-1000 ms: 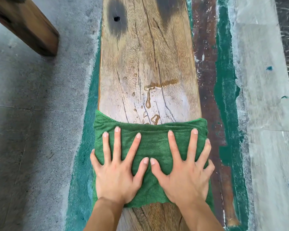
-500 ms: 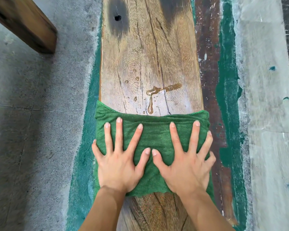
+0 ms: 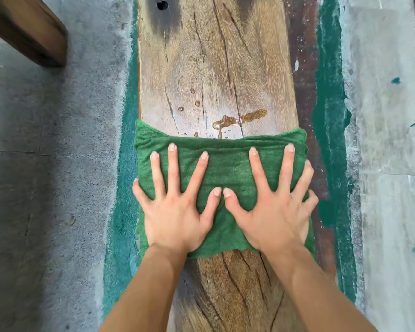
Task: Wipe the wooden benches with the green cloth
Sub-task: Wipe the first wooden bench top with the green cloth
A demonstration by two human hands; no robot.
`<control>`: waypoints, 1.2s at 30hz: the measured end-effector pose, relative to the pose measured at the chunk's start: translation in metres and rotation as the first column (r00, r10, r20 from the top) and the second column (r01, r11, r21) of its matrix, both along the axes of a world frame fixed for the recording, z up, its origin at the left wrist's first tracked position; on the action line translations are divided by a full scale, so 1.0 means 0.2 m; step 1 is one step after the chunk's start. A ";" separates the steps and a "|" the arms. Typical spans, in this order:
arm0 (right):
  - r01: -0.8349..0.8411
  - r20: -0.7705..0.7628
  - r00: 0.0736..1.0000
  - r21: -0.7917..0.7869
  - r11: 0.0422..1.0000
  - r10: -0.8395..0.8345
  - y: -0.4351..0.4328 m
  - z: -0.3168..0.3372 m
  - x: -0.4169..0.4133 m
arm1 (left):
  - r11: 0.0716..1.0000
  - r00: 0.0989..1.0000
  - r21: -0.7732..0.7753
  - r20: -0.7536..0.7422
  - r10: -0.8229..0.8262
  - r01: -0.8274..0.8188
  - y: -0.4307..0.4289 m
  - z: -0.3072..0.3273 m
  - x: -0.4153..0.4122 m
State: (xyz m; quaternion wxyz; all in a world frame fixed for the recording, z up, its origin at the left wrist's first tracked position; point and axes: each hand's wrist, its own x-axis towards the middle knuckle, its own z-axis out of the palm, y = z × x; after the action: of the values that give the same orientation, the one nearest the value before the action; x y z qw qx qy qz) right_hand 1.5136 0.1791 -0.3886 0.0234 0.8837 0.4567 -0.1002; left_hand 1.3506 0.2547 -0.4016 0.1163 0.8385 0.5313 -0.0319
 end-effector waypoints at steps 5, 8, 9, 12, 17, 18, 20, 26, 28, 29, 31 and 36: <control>0.004 0.004 1.000 0.025 1.000 -0.004 0.01 0.00 0.00 | 1.000 1.000 0.004 0.004 -0.010 0.010 0.06 0.00 0.02; 0.008 -0.002 1.000 0.032 0.999 -0.008 0.05 0.00 0.00 | 1.000 1.000 0.019 0.004 -0.016 0.015 0.11 -0.01 0.03; 0.015 -0.009 1.000 0.023 1.000 -0.014 0.06 -0.01 0.02 | 1.000 1.000 0.008 -0.002 -0.015 0.015 0.12 -0.01 0.05; 0.003 -0.013 1.000 0.018 1.000 -0.002 0.12 0.01 0.05 | 1.000 1.000 0.001 -0.008 -0.012 0.012 0.17 0.01 0.09; 0.001 -0.018 1.000 0.013 1.000 -0.001 0.26 0.01 0.12 | 1.000 1.000 -0.014 -0.008 0.001 -0.001 0.25 0.01 0.12; 0.001 -0.022 1.000 0.012 1.000 -0.001 0.28 0.02 0.12 | 1.000 1.000 -0.011 -0.008 0.015 -0.015 0.25 0.01 0.12; -0.014 -0.009 1.000 0.003 1.000 0.014 0.30 0.02 0.12 | 1.000 1.000 -0.015 0.003 0.022 -0.022 0.27 0.00 0.12; -0.009 -0.002 1.000 -0.005 1.000 0.009 0.33 0.02 0.15 | 1.000 1.000 -0.013 0.020 0.017 -0.016 0.33 0.00 0.15; -0.005 -0.007 1.000 -0.011 1.000 0.005 0.34 0.02 0.15 | 1.000 1.000 -0.011 0.018 0.017 -0.017 0.33 -0.01 0.14; -0.008 0.001 1.000 -0.019 1.000 0.008 0.36 0.02 0.15 | 1.000 0.999 -0.016 0.027 0.023 -0.022 0.36 -0.01 0.15; 0.011 0.000 1.000 -0.012 1.000 -0.011 0.36 0.02 0.15 | 1.000 1.000 -0.020 0.020 0.011 -0.010 0.37 0.00 0.17; -0.009 -0.006 1.000 -0.013 1.000 0.009 0.46 0.02 0.19 | 1.000 0.999 -0.010 0.028 0.028 -0.028 0.45 -0.01 0.20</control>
State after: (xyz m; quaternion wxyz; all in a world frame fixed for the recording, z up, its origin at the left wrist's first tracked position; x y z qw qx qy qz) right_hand 1.5526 0.2714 -0.3845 0.0284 0.8812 0.4599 -0.1057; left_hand 1.3897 0.3448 -0.4034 0.1285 0.8308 0.5412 -0.0209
